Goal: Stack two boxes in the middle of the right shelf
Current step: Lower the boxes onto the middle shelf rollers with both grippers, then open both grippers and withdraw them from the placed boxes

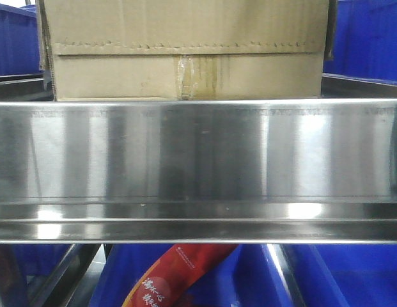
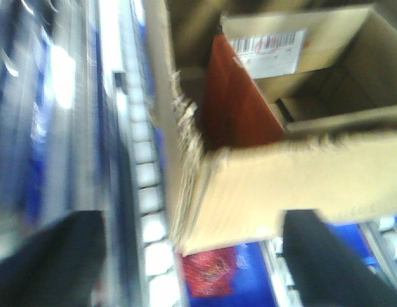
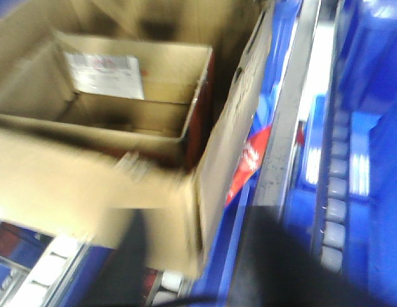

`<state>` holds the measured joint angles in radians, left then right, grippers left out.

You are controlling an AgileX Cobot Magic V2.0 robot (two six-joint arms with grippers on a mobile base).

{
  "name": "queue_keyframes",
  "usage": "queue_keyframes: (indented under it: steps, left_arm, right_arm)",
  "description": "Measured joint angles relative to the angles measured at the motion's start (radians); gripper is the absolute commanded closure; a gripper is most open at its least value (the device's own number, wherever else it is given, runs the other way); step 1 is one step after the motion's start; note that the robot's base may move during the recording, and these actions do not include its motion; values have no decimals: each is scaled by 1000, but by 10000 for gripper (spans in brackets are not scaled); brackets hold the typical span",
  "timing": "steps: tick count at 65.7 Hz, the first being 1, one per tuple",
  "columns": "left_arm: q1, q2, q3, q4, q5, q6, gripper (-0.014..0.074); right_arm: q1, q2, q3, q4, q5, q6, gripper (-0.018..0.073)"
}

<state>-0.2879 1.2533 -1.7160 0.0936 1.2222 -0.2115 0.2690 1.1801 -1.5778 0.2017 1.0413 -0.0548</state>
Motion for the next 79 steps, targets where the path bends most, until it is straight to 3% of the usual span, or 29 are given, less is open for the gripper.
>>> queue_keyframes:
  steps: [2,7,12,30,52,65,79]
  left_arm:
    - [0,-30,32,13,-9,0,447]
    - [0,-118,133,27,-53,0,607]
    - [0,-216,245,32,-111,0,707]
    - [0,-587,698,51,-396,0,707]
    - [0,-936,1124,55,-749,0,707]
    - [0,-1018,1269,58,-923,0,707]
    - [0,-1025,1302,58,-956,0,707]
  right_arm:
    - [0,-31,36,-2,-17,0,728]
    - [0,-105,131,-14,-67,0,713]
    - [0,-183,237,-30,-122,0,713]
    - [0,-480,661,-41,-340,-74,713]
    - [0,-799,1065,-43,-637,-93,713]
    - [0,-846,1145,-44,-735,-93,713]
    - [0,-846,1146,-44,-755,-93,713]
